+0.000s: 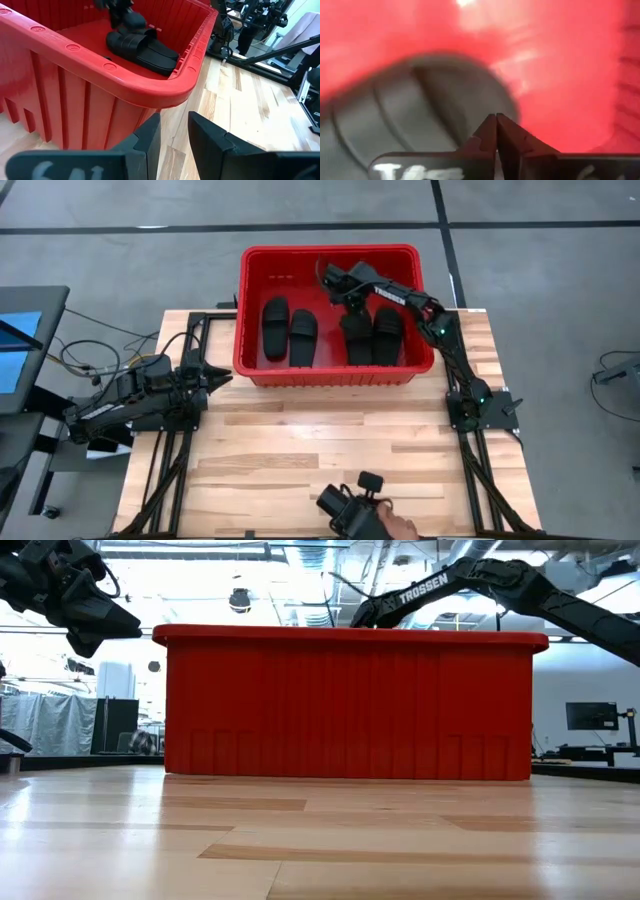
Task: Pick and place slides into bin
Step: Adjust the slippers in the red bin
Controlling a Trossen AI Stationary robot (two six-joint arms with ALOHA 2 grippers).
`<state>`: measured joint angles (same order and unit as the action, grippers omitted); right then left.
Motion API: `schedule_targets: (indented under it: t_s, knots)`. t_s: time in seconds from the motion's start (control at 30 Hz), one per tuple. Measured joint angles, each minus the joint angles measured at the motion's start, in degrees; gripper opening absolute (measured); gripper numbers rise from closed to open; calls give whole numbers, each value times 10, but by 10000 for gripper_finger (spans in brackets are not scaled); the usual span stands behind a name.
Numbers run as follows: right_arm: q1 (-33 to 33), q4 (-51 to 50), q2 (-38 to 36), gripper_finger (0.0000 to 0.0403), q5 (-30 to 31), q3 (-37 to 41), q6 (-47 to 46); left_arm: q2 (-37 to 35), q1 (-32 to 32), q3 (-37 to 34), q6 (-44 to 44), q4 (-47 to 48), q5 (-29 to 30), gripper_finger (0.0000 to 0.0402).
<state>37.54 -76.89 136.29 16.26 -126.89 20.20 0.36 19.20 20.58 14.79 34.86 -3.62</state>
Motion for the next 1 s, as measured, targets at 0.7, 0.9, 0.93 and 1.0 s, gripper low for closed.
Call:
schedule_targets:
  t_s: [0.7,0.9,0.93,1.0]
  knots:
    - [-79,176,-20,0,-185,-74,57,0,0,0,0,0,0,89]
    - [-98,207,-20,0,-205,-74,13,0,0,0,0,0,0,89]
    - [-99,214,-20,0,-202,-74,1,0,0,0,0,0,0,89]
    - [-102,223,-21,0,-186,-74,-22,0,0,0,0,0,0,89]
